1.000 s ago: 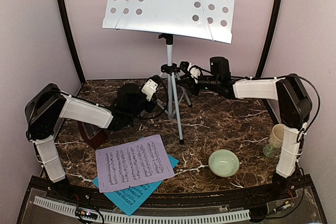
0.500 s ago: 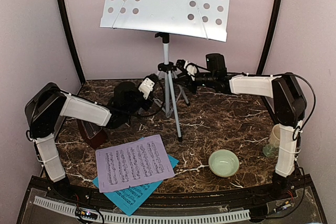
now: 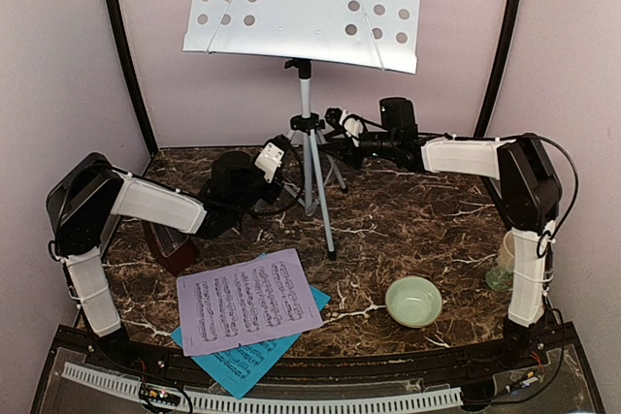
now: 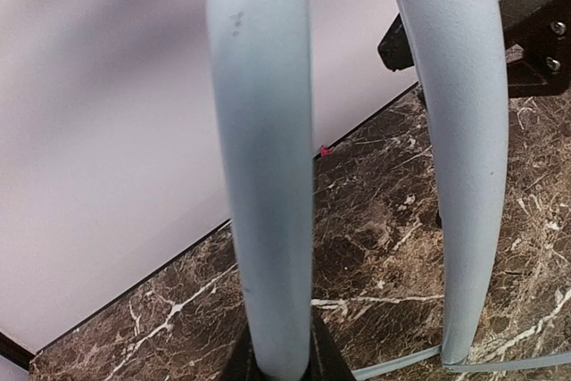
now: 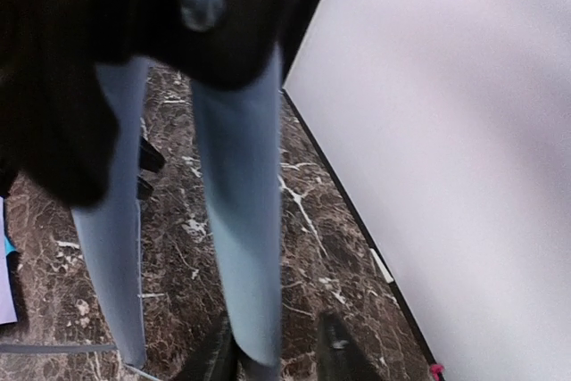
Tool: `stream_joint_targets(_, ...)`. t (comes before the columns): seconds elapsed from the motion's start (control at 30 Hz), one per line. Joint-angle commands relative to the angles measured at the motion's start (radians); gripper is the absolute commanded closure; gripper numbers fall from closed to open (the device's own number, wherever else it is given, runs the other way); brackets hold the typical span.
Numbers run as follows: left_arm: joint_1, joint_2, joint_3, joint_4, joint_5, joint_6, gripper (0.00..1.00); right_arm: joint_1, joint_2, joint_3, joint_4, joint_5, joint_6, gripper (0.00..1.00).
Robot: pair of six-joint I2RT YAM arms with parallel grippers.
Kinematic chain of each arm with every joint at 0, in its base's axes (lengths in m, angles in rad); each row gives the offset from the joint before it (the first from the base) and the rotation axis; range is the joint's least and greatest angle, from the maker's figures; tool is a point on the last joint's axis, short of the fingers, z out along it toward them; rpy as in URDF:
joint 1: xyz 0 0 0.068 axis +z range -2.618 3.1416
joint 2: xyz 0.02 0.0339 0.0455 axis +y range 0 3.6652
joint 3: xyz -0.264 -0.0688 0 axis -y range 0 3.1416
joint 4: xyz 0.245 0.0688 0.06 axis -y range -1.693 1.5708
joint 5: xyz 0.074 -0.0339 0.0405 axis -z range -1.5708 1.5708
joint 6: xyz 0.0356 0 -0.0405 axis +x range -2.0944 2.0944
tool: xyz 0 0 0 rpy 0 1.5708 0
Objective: Set up the instrument practice props
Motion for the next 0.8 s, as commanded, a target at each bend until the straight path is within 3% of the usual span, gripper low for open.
stream_joint_targets(0.0,-0.019,-0.002,-0.015,-0.165,-0.055,0.029,1.0,-0.041,-0.114,-0.124,0.192,0.144,0.024,0.56)
stream_joint_targets(0.2,-0.034,0.001,-0.004,-0.221,-0.073,-0.033,0.99,-0.017,-0.244,-0.306,0.299,0.169,0.131,0.28)
stream_joint_targets(0.3,-0.037,-0.014,0.008,-0.274,-0.068,-0.076,0.88,-0.003,-0.316,-0.382,0.301,0.188,0.242,0.23)
stream_joint_targets(0.37,-0.037,-0.031,0.024,-0.333,-0.052,-0.099,0.77,0.005,-0.357,-0.44,0.287,0.19,0.337,0.14)
stream_joint_targets(0.47,-0.027,-0.09,0.009,-0.395,0.046,-0.117,0.48,0.028,-0.403,-0.509,0.245,0.198,0.488,0.14)
stream_joint_targets(0.57,0.005,-0.18,-0.046,-0.397,0.192,-0.132,0.34,0.06,-0.435,-0.582,0.233,0.205,0.61,0.14)
stream_joint_targets(0.67,0.05,-0.25,-0.069,-0.421,0.294,-0.141,0.26,0.096,-0.444,-0.647,0.246,0.215,0.693,0.15)
stream_joint_targets(0.77,0.112,-0.275,-0.045,-0.491,0.425,-0.112,0.26,0.132,-0.424,-0.708,0.298,0.245,0.737,0.15)
